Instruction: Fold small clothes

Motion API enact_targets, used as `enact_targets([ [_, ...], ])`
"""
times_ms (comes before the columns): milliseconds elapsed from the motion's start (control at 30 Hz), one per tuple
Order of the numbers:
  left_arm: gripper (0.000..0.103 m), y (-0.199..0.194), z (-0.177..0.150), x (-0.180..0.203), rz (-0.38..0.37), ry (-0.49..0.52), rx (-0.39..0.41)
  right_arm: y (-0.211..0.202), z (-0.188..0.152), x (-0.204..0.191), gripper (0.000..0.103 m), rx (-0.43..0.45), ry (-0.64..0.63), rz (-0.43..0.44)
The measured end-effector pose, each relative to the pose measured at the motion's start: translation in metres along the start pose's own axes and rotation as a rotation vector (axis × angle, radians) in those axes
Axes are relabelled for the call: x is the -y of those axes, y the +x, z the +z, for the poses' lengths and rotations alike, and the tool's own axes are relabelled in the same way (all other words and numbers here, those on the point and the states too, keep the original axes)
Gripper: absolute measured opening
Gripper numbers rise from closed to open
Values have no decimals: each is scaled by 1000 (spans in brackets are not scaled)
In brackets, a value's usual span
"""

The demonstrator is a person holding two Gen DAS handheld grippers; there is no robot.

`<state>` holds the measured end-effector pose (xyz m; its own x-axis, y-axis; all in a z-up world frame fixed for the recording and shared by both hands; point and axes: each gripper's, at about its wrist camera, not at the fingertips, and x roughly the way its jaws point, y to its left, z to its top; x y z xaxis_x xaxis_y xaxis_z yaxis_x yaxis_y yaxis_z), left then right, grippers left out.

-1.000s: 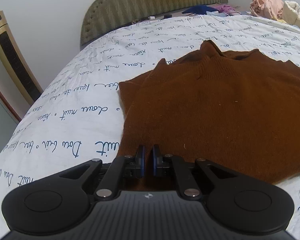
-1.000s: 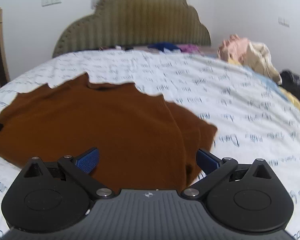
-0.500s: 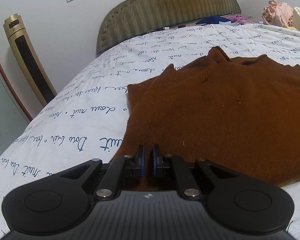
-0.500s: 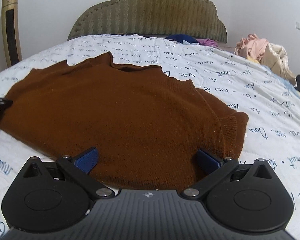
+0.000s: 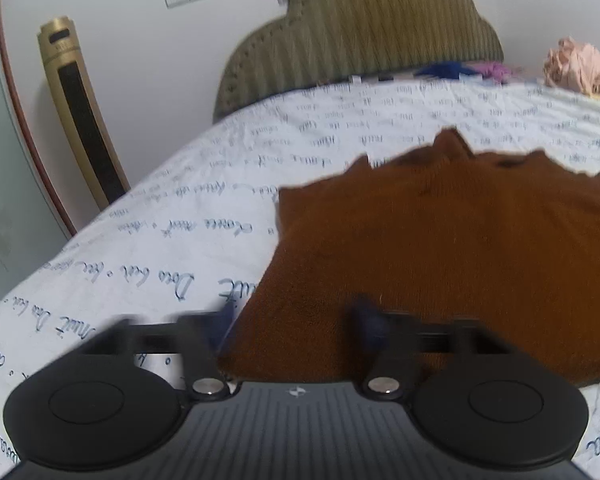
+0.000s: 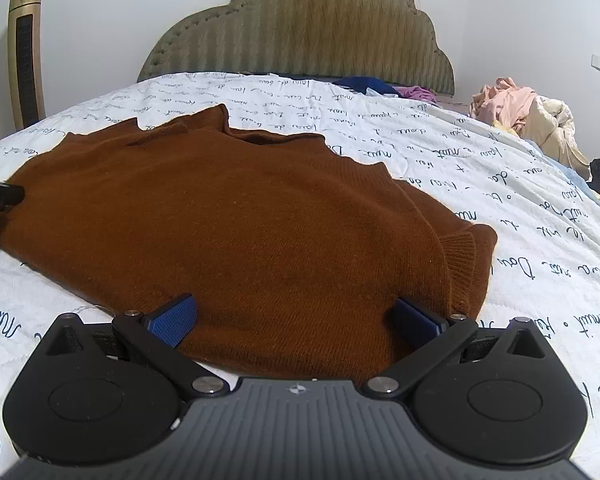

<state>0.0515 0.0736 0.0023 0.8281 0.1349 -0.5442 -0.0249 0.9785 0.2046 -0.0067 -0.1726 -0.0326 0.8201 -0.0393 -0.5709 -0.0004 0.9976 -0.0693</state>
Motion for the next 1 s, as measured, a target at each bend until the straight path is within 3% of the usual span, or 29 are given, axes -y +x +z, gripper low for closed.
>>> enact_targets([
  [133, 97, -10, 1, 5, 28, 40, 59, 0, 0, 0, 103, 3, -2, 0],
  [667, 97, 5, 2, -4, -50, 11, -41, -1, -2, 0, 103, 4, 23, 3],
  [1000, 97, 5, 10, -19, -123, 10, -41, -5, 6, -5, 103, -20, -18, 11],
])
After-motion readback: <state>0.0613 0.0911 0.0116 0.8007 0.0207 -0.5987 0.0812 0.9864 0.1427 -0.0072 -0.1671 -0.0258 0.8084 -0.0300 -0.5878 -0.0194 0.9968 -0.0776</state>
